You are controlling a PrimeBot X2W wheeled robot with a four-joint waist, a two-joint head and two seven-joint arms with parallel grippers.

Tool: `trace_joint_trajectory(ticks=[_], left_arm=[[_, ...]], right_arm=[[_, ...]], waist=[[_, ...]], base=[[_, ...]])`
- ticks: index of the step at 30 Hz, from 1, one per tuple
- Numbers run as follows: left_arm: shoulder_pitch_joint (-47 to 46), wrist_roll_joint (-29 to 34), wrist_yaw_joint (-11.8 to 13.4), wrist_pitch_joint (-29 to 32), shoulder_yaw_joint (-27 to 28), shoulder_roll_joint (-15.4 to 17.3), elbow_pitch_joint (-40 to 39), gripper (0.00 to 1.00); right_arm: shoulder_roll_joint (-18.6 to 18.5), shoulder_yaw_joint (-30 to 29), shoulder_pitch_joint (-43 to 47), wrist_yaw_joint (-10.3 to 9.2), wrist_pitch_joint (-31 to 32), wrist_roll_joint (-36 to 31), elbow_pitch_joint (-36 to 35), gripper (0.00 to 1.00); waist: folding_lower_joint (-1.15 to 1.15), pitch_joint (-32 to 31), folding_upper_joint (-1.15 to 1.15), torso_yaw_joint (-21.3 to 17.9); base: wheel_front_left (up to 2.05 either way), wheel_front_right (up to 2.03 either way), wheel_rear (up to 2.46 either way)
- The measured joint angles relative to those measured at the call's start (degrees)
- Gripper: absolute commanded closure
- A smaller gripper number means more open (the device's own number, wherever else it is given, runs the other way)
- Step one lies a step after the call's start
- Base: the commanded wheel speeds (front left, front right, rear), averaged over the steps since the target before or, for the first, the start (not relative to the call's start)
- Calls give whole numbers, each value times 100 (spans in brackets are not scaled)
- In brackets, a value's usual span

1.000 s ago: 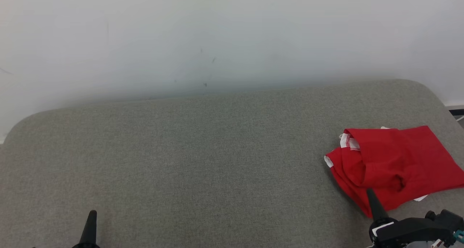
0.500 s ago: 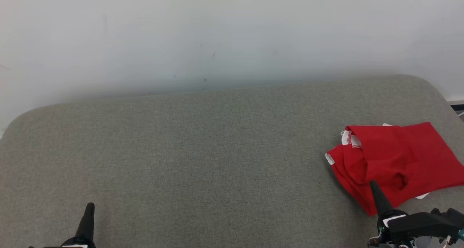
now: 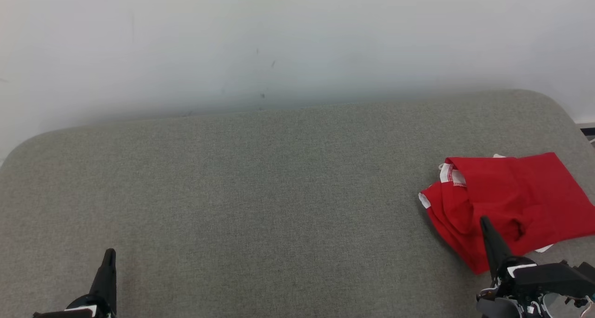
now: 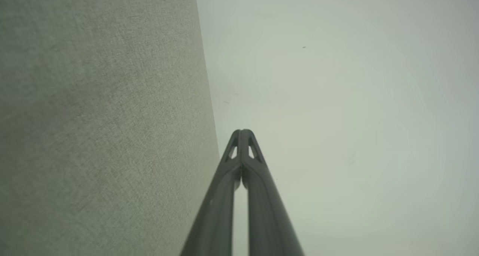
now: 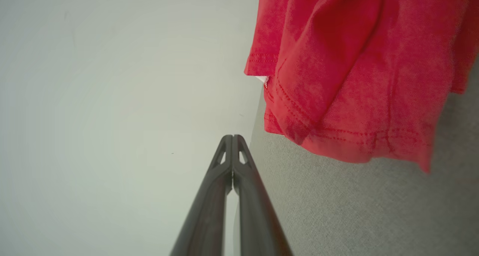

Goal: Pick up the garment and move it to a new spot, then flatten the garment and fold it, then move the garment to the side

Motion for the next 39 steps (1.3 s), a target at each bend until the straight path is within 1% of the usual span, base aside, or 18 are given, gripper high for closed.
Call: trace_joint_trajectory(ticks=[4,7,39], left_arm=[[-84,-247,-55,75,80,-53,13,100],[-87,-347,-96,113,103,-80,25,100],[-91,-349,-96,113,107,-82,30,100]], right_arm=[[3,-47,-46,69,51,286,8,100],[4,-74,-54,75,92,442,11,100],[8,-74,-119,91,92,445,13,100]], waist=[[0,31,0,1],[0,43,0,1],[0,42,0,1]], base=[[0,0,0],[0,0,0],[0,0,0]])
